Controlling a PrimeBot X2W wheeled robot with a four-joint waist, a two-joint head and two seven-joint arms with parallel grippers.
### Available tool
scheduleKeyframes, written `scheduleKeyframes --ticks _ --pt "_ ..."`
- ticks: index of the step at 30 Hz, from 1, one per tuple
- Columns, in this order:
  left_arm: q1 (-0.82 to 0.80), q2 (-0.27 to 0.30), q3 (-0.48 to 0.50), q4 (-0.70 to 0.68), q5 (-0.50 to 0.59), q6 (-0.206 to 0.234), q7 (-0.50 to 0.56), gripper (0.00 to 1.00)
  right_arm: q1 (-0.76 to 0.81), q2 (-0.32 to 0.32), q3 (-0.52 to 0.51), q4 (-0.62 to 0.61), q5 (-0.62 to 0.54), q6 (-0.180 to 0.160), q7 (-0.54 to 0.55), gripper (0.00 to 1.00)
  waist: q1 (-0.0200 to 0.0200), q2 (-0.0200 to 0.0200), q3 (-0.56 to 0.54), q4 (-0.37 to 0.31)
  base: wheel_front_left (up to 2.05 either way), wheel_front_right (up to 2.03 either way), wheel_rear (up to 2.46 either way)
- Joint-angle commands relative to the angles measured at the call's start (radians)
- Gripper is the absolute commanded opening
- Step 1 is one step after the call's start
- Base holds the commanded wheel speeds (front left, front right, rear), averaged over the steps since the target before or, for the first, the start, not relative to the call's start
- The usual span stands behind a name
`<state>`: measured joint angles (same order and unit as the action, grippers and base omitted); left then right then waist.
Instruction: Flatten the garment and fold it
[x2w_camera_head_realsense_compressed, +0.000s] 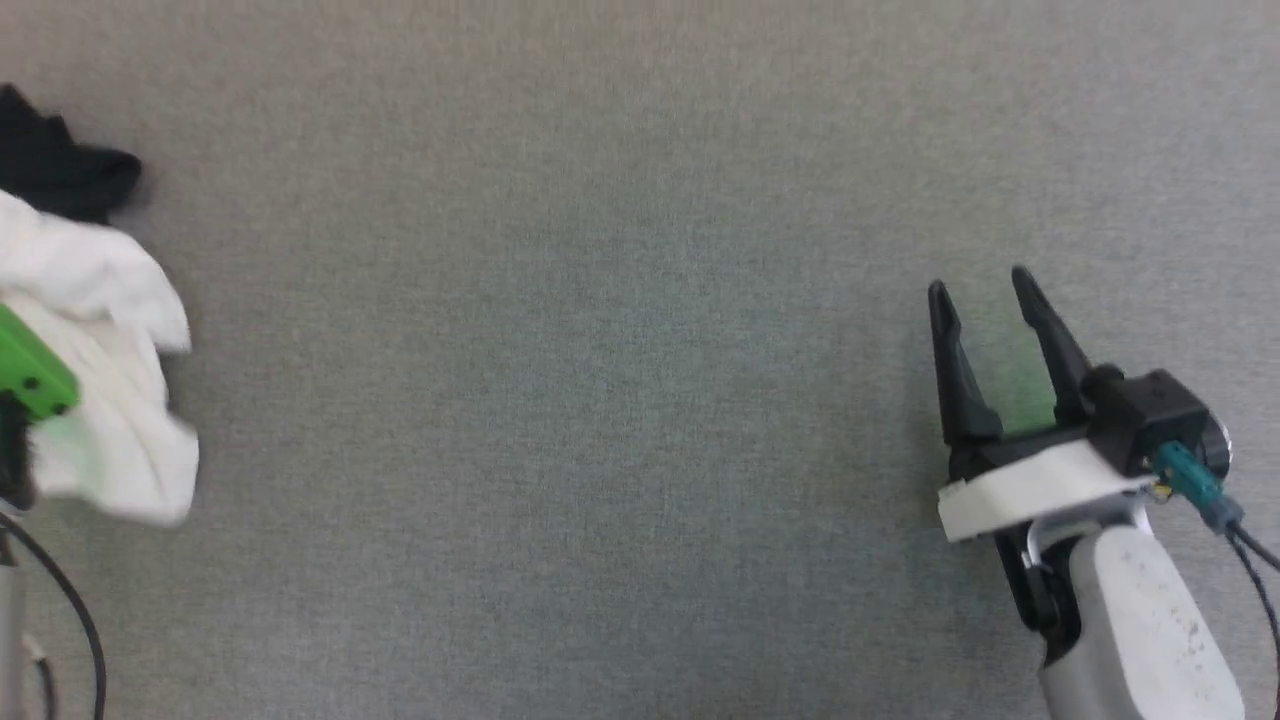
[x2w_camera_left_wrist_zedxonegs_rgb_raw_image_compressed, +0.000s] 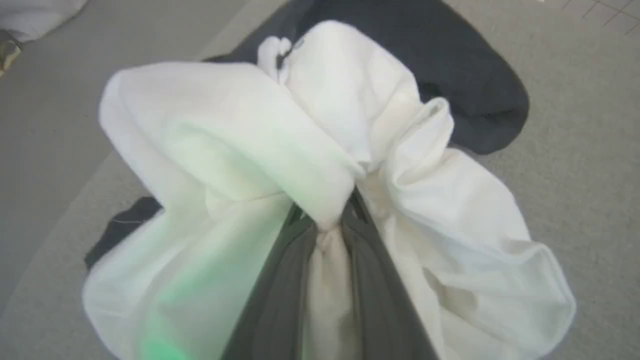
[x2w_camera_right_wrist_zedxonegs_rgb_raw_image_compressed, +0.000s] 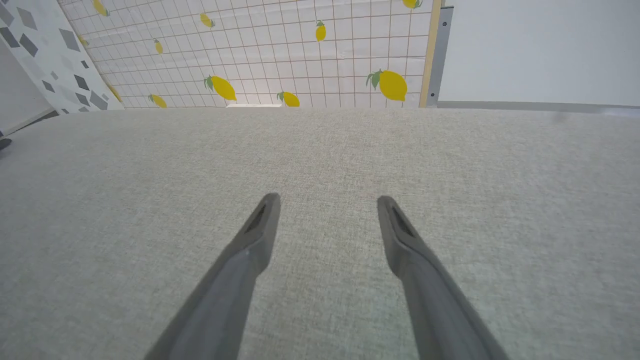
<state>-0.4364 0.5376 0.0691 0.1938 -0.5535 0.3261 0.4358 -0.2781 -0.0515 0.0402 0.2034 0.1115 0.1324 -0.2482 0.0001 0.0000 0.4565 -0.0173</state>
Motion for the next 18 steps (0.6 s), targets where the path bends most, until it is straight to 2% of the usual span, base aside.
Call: scheduleKeyframes --ticks 1,5,7,10,14,18 --pt "-0.024 0.031 0.003 0.009 0.039 -0.02 -0.081 0.0 0.02 0.001 -0.002 0.007 0.01 -0.002 -0.009 1.0 -0.0001 0.0 -0.15 0.044 0.0 0.0 0.0" --pt "-0.109 0.055 -0.021 0.031 0.12 -0.086 -0.35 0.0 0.064 0.001 -0.014 0.028 0.029 -0.002 -0.012 1.0 -0.0001 0.0 -0.274 0.046 0.0 0.0 0.0" --pt "-0.143 0.067 -0.05 0.033 0.159 -0.109 -0.423 0.0 0.084 0.001 -0.018 0.032 0.031 -0.002 -0.012 1.0 -0.0001 0.0 -0.317 0.044 0.0 0.0 0.0" --pt "-0.209 0.054 -0.103 0.029 0.202 -0.139 -0.514 0.0 0.119 0.001 -0.028 0.032 0.033 -0.002 -0.012 1.0 -0.0001 0.0 -0.377 0.032 0.0 0.0 0.0" --pt "-0.295 -0.007 -0.19 0.01 0.231 -0.172 -0.565 0.0 0.151 0.001 -0.043 0.026 0.032 -0.002 -0.008 1.0 -0.0001 0.0 -0.423 0.005 0.0 0.0 0.0" --pt "-0.362 -0.12 -0.303 -0.023 0.251 -0.195 -0.577 0.0 0.172 0.001 -0.053 0.013 0.029 -0.002 0.006 1.0 -0.0001 0.0 -0.442 -0.03 0.0 0.0 0.0"
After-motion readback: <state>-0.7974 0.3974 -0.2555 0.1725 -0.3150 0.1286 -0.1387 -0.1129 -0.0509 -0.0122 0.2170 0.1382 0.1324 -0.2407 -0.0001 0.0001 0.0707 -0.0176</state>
